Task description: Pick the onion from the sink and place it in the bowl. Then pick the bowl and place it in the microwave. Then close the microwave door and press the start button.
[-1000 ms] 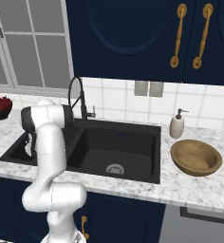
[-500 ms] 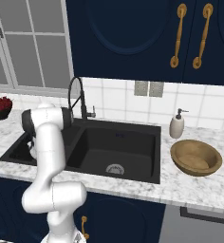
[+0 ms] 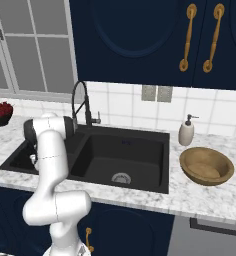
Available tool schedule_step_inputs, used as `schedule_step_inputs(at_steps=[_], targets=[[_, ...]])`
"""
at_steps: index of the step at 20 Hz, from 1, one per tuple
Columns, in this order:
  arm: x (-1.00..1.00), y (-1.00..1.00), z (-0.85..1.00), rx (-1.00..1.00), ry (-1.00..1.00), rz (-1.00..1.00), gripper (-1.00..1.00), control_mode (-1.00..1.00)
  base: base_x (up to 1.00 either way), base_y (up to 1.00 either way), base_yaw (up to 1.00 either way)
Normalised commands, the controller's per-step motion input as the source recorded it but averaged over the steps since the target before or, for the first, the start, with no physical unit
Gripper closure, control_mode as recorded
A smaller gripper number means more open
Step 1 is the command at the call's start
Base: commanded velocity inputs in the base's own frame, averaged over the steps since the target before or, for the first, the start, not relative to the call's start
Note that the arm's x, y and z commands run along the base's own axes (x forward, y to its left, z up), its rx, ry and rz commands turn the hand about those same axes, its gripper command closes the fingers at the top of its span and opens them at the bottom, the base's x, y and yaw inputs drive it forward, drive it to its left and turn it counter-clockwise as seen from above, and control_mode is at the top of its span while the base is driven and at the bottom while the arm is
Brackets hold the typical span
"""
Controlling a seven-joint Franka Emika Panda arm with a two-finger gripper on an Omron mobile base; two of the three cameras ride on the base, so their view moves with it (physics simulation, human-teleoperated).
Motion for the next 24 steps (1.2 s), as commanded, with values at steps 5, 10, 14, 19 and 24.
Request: schedule_step_inputs(at_steps=[5, 10, 14, 19, 24], targets=[[0.25, 0.18, -0.34, 0.00, 0.00, -0.01, 1.00, -1.00, 0.00, 0.00, 0.00], [-0.22, 0.09, -0.06, 0.00, 0.00, -0.02, 1.00, -1.00, 0.00, 0.00, 0.00], [-0.64, 0.02, 0.77, 0.03, -0.24, -0.06, 1.00, -1.00, 0.00, 0.00, 0.00], [-0.76, 0.15, 1.00, 0.03, -0.24, 0.00, 1.00, -1.00, 0.00, 0.00, 0.00], [-0.69, 0.04, 1.00, 0.09, -0.22, 0.00, 1.00, -1.00, 0.00, 0.00, 0.00]])
